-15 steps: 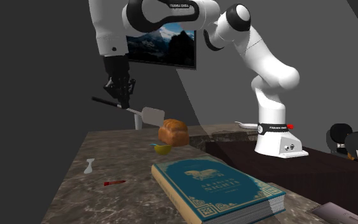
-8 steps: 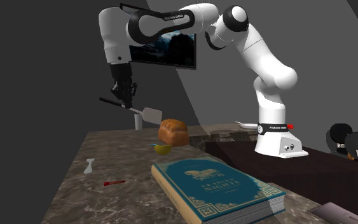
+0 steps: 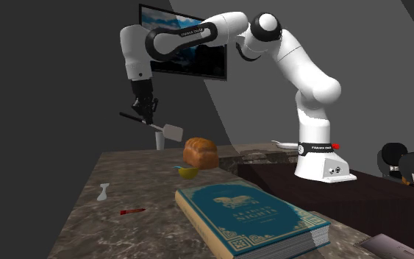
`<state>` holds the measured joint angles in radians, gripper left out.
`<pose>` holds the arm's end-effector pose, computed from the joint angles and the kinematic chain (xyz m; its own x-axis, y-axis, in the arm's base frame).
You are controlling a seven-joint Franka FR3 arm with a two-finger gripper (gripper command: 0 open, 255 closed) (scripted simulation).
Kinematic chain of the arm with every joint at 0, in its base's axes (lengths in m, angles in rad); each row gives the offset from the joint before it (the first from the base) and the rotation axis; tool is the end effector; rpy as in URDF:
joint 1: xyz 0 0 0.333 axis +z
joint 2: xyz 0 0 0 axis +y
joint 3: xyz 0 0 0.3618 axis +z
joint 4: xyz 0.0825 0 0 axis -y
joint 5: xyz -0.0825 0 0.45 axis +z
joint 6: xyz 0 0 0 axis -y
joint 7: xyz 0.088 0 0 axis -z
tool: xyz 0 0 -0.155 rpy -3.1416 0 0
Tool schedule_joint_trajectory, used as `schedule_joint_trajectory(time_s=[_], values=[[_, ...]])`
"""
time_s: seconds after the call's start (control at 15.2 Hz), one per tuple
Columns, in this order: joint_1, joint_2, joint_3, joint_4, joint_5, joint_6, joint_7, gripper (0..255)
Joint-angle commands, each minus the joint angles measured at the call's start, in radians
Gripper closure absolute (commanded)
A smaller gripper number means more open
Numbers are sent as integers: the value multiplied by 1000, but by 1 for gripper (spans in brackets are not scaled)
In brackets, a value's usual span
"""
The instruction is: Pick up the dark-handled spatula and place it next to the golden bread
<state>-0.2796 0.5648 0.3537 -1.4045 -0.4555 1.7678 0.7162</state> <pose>0.7714 -0.0459 0.3495 0.8541 -0.5195 0.0259 -0.5036 -0.8134 0.2910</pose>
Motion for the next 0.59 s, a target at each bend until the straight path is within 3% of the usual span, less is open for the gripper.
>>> schedule_joint_trajectory(time_s=[0.0,0.53], values=[[-25,14,-12,19,-4,7,-39,255],[-114,104,-59,165,-17,-2,-197,255]])
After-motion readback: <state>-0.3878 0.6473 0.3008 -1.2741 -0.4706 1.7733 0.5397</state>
